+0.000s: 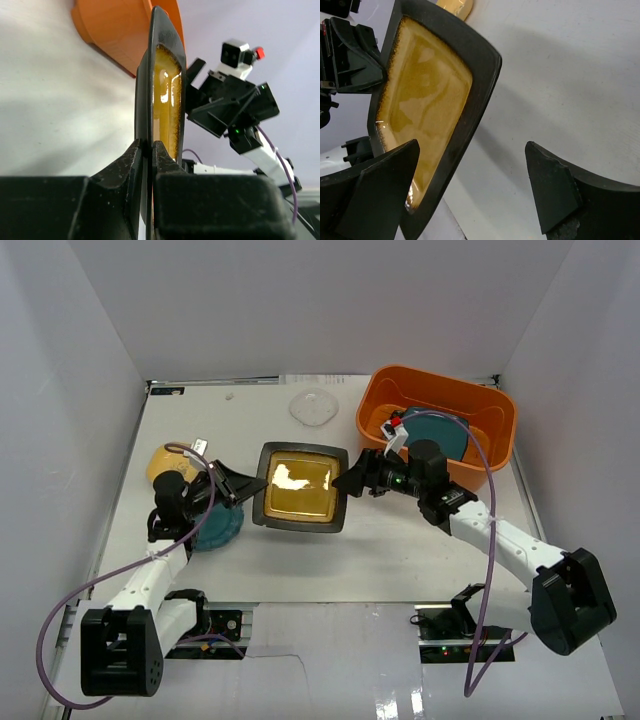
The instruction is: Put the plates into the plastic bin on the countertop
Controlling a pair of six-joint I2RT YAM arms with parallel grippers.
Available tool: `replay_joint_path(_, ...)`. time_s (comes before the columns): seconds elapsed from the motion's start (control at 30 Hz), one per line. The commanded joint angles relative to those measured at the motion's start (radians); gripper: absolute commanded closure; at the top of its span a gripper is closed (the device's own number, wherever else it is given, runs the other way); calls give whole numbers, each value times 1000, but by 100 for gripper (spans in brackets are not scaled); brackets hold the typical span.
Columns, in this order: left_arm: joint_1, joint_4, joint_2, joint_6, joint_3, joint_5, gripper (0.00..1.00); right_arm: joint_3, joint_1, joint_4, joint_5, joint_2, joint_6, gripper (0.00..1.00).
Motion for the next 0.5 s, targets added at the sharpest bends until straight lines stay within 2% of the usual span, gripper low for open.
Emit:
replay_joint_path(0.0, -11, 115, -55, -69, 31, 117, 100, 40, -4, 81, -62, 18, 15, 7)
replay_joint_path(0.03, -13, 121, -58, -72, 34, 125, 100, 37, -4, 98, -71, 30, 44, 4)
replay_joint_path(0.13, -14, 128, -71, -79, 41, 147, 100, 24, -4, 148, -87, 41, 78, 28)
replay_joint_path(0.17, -14, 131, -74, -82, 42, 153, 100, 15, -4, 176, -91, 40, 104, 43)
replay_joint_path(0.2, -16, 144, -72, -83, 45, 160, 100, 15, -6, 179, -91, 38, 113, 54)
replay_joint_path(0.23, -16, 152, -71, -95, 45, 179, 100, 18, -4, 181, -94, 35, 119, 68)
replay_joint_path(0.3, -16, 184, -57, -115, 44, 197, 100, 27, -6, 182, -99, 23, 139, 89)
replay_joint_path(0.33, -16, 192, -52, -125, 44, 217, 99, 30, -6, 185, -100, 20, 147, 92)
replay_joint_path(0.37, -18, 190, -46, -128, 48, 226, 92, 38, -10, 185, -97, 14, 167, 92)
replay_joint_path(0.4, -18, 174, -43, -120, 53, 232, 64, 44, -13, 185, -96, -2, 176, 92)
replay_joint_path(0.47, -18, 132, -48, -56, 80, 263, 35, 58, -47, 185, -94, -16, 196, 92)
